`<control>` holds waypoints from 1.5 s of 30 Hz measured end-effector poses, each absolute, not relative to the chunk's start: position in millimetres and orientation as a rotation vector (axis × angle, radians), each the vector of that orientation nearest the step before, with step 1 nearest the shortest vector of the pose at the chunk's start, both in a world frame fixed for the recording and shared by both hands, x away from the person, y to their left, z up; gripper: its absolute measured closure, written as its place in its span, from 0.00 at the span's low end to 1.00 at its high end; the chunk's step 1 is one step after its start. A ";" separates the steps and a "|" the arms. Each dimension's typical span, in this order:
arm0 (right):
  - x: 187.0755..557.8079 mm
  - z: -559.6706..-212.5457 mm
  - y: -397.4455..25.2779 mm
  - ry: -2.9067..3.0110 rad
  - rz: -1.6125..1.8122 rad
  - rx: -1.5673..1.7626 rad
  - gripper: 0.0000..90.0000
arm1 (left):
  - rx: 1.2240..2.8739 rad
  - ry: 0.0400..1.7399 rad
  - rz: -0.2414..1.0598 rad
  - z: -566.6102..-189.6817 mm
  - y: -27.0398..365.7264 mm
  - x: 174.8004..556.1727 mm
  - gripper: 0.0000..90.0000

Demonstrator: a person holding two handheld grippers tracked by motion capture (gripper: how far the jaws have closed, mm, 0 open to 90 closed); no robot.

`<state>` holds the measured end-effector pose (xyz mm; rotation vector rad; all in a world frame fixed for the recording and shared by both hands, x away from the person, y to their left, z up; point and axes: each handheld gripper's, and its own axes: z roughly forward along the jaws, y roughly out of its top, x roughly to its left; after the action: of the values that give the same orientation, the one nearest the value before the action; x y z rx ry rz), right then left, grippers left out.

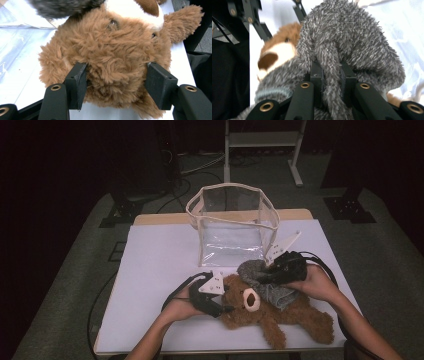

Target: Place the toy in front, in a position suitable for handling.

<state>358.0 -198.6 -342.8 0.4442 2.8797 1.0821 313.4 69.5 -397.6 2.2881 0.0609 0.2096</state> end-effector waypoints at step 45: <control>332.2 -330.4 -197.9 2.819 1.056 0.368 0.85 | 2.253 0.134 0.200 -405.9 72.8 323.3 0.37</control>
<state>332.2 -197.9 -330.4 0.3678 2.8194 1.0560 323.3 72.8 -405.9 2.2530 0.1340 0.2002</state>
